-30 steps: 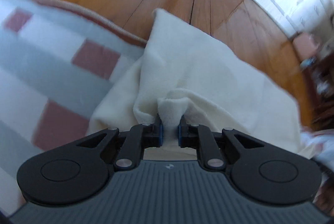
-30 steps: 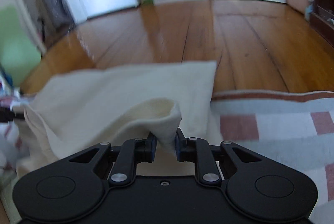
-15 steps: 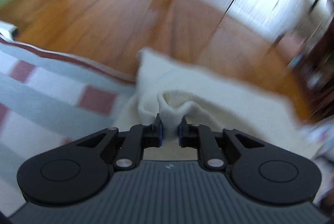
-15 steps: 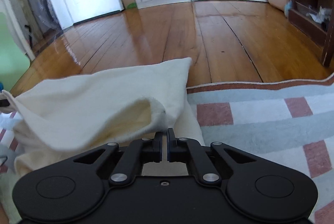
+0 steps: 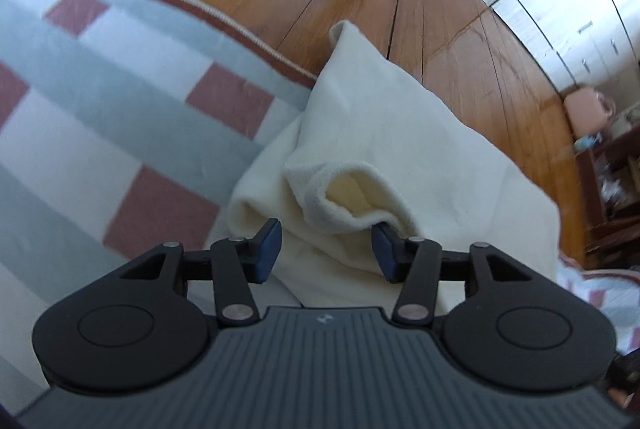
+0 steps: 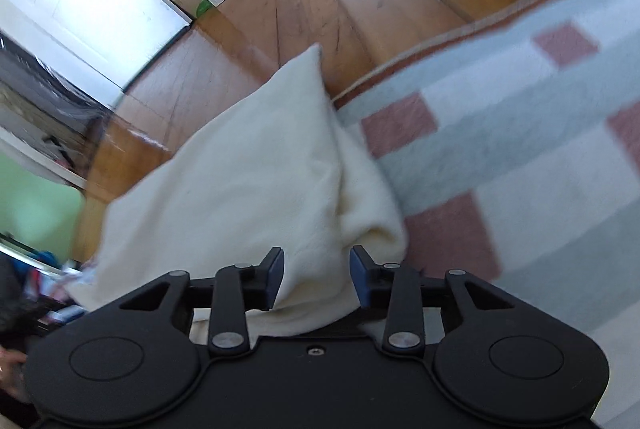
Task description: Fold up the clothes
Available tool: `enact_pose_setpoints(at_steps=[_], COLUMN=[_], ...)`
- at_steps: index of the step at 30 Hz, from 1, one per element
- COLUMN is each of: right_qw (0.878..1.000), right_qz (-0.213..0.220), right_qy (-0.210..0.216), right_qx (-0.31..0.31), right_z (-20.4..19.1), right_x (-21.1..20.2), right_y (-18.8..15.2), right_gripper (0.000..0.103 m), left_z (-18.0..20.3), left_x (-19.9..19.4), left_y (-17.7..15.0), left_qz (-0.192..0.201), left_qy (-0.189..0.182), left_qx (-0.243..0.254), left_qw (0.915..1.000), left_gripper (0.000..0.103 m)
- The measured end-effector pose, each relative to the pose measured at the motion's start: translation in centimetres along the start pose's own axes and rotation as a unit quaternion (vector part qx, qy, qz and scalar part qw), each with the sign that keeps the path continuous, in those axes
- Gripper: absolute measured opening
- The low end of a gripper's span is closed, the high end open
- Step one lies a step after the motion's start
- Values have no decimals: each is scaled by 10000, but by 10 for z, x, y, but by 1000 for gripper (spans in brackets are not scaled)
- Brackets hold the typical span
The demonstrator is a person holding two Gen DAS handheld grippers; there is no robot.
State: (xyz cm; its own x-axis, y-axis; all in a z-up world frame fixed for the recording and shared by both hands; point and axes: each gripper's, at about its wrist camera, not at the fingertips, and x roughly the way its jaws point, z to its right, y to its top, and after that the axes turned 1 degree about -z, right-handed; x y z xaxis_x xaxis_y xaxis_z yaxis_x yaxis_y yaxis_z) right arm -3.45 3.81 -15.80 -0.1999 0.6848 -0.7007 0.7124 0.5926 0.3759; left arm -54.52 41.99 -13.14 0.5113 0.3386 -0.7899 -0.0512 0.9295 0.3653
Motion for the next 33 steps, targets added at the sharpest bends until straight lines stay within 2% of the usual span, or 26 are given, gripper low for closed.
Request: enact_pose_setpoints(at_steps=[4, 7, 11, 14, 15, 16, 18, 20, 22, 23, 24, 27, 29, 30, 31, 33], right_qw=[9970, 9968, 9982, 9993, 9991, 9987, 9978, 9936, 9863, 9854, 9844, 9760, 9710, 9717, 9734, 9767], right_qz=[-1, -77, -358, -371, -347, -315, -193, 154, 471, 464, 432, -18, -224, -331, -383, -442], right_qy=[431, 291, 262, -43, -148, -230, -312, -412, -508, -537, -591, -1139, -1498, -1560, -1578, -1570], right_qx=[638, 743, 408, -94, -218, -318, -552, -1042, -1496, -1545, -1600, -1856, -1848, -1742, -1615, -1395], right_z=[15, 22, 5, -11, -15, -17, -24, -36, -48, -51, -53, -54, -52, -50, -45, -39], right_x=[14, 31, 43, 47, 47, 47, 42, 20, -3, -12, -19, -4, 17, 27, 33, 41], right_y=[-6, -2, -2, -6, -7, -8, -8, -4, 1, 6, 10, 10, 5, 3, 1, -1], right_gripper=[59, 59, 58, 54, 38, 16, 12, 10, 9, 9, 9, 10, 10, 10, 11, 16], left_z=[-7, -12, -12, -9, -8, -7, -6, -5, -4, -5, -6, -7, -6, -5, -3, 1], left_x=[-5, -8, -8, -6, -8, -10, -16, -20, -24, -25, -23, -16, -14, -14, -12, -6], left_y=[5, 9, 6, 1, 2, 2, 3, 4, 1, -1, -3, -6, -5, -5, -6, -8], left_qz=[145, 254, 209, 202, 267, 368, 553, 662, 677, 664, 610, 367, 347, 340, 317, 222], left_qy=[-11, -20, -16, 72, 125, 139, 149, 131, 216, 291, 354, 317, 142, 52, 92, 227], left_qx=[-176, -308, -301, -210, -172, -158, -143, -93, -16, 5, 19, -27, -54, -68, -44, 40], left_qw=[9997, 9992, 9993, 9996, 9994, 9991, 9983, 9977, 9975, 9974, 9975, 9988, 9993, 9994, 9994, 9995], left_gripper=[49, 50, 50, 50, 50, 51, 54, 55, 58, 59, 60, 60, 60, 62, 66, 68])
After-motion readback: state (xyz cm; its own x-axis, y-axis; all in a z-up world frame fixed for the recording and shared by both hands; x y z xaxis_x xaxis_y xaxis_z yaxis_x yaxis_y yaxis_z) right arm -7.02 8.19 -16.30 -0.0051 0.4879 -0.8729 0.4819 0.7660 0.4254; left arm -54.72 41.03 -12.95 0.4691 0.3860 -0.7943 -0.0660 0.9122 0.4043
